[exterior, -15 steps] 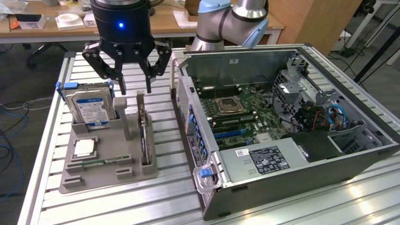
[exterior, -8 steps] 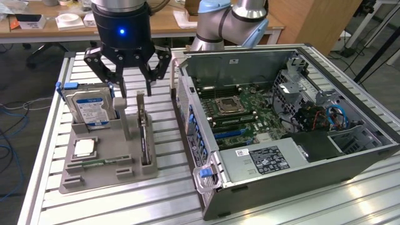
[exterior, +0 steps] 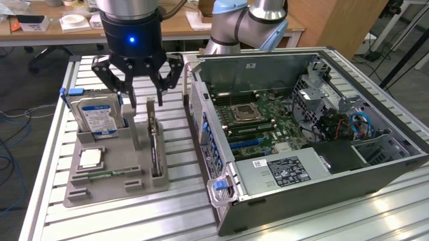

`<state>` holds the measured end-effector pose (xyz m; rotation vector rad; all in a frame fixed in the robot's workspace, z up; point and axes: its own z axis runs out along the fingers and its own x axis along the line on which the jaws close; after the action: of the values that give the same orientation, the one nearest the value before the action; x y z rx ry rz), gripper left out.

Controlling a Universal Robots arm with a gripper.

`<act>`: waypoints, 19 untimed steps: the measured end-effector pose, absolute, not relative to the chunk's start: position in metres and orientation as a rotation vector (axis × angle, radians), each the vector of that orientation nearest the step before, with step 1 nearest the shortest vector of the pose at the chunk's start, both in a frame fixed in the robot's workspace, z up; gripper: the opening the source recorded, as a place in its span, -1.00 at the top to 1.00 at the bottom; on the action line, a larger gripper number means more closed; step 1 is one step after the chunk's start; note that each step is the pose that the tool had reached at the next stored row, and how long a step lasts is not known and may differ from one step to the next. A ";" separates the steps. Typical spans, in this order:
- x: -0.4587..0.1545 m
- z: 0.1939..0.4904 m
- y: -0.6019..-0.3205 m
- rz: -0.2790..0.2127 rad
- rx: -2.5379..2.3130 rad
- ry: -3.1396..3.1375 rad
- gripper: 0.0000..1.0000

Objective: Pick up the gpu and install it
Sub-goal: 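Pick up the gpu and move the gpu toward the slot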

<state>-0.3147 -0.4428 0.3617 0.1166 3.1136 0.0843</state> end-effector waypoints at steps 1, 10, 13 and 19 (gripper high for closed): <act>-0.315 0.361 -0.443 0.084 0.117 3.114 -0.06; -0.315 0.350 -0.443 0.084 0.116 3.114 -0.06; -0.315 0.347 -0.443 0.084 0.116 3.114 -0.06; -0.315 0.341 -0.443 0.084 0.116 3.114 -0.06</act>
<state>-0.3146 -0.4428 0.3408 0.1165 3.1136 0.0843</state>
